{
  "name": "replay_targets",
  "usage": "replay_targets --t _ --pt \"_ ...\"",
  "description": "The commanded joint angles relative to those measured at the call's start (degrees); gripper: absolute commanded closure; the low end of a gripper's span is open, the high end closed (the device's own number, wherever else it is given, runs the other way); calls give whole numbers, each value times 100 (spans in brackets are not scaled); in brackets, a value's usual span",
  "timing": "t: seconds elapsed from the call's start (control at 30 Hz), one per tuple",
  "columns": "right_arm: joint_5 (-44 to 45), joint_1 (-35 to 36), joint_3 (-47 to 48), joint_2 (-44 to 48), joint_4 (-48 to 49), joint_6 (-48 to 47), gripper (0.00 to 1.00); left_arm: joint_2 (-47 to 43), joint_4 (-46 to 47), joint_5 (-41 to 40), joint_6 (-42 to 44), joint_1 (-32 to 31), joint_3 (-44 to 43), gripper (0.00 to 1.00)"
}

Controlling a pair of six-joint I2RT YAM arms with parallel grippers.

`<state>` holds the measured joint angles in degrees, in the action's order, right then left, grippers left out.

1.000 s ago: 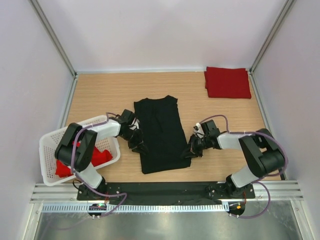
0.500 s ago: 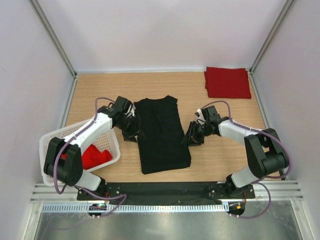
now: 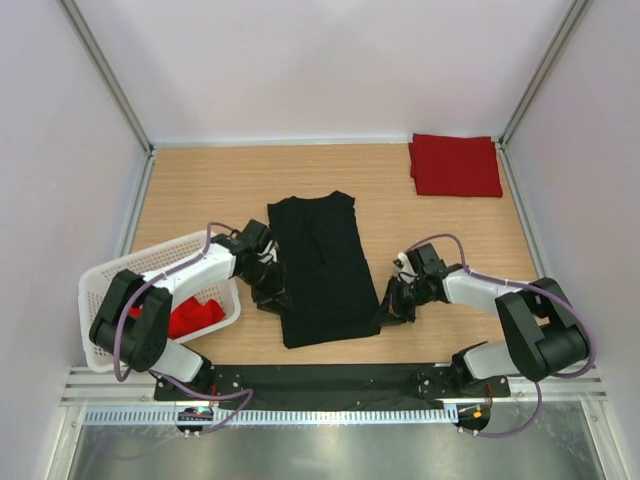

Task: Fold and stack the t-shirts
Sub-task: Fold the tshirt

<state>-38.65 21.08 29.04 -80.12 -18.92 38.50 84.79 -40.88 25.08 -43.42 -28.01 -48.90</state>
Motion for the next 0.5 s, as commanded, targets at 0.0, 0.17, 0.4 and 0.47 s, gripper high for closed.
replay_targets --t 0.0,0.17,0.4,0.47 --pt "217 19 -442 233 625 526 94 203 466 243 -386 -82 337 63" --pt "587 19 -785 163 828 694 95 511 511 -47 -238 -82 461 63" --pt "569 28 -804 891 58 624 86 152 -103 -486 -1 -91 32 55" --pt "753 28 -505 1076 -321 457 76 -120 -375 -645 9 -91 -49 48"
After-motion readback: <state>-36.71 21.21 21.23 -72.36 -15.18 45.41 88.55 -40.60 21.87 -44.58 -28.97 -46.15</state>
